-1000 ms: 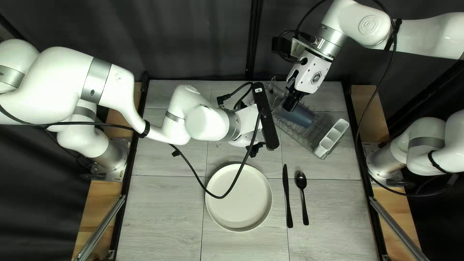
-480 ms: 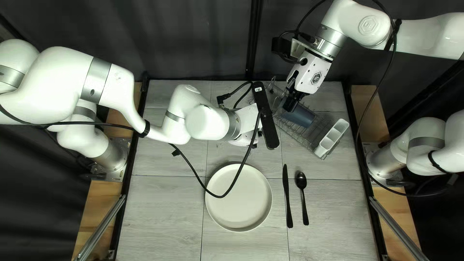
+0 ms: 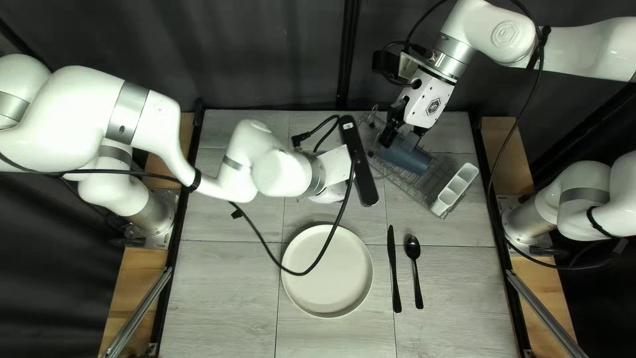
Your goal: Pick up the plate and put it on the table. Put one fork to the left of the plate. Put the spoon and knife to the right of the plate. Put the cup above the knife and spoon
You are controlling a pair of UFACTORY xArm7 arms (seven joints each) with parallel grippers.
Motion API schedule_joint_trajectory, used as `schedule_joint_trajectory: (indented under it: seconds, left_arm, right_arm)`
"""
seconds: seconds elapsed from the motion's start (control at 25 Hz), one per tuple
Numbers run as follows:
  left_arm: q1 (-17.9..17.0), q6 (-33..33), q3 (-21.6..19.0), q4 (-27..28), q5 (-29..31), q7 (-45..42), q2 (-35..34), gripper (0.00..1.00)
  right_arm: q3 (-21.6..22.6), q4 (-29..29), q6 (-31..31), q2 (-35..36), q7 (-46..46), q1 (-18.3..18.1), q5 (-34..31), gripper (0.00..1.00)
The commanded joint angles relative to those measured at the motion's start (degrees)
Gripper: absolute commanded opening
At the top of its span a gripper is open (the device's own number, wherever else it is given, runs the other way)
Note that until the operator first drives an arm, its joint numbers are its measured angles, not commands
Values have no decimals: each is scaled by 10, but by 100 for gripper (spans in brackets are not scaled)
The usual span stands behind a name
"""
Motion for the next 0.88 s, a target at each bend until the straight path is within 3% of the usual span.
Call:
schedule_joint_trajectory:
  seconds: [0.04,0.32,0.44,0.68,0.88]
  left_arm:
    - [-31,66,-45,-43,-29,-102,-23,0]
    - [-63,176,-92,-10,-44,-177,10,0]
    - [-77,211,-106,39,-36,-207,77,0]
    - [-142,342,-116,209,-31,-276,251,0]
    - [-176,383,-115,261,-27,-309,312,0]
  right_arm:
    - [0,0,0,0,0,0,0,100]
    - [0,0,0,0,0,0,0,100]
    - [0,0,0,0,0,0,0,100]
    - [0,0,0,0,0,0,0,100]
    - [0,0,0,0,0,0,0,100]
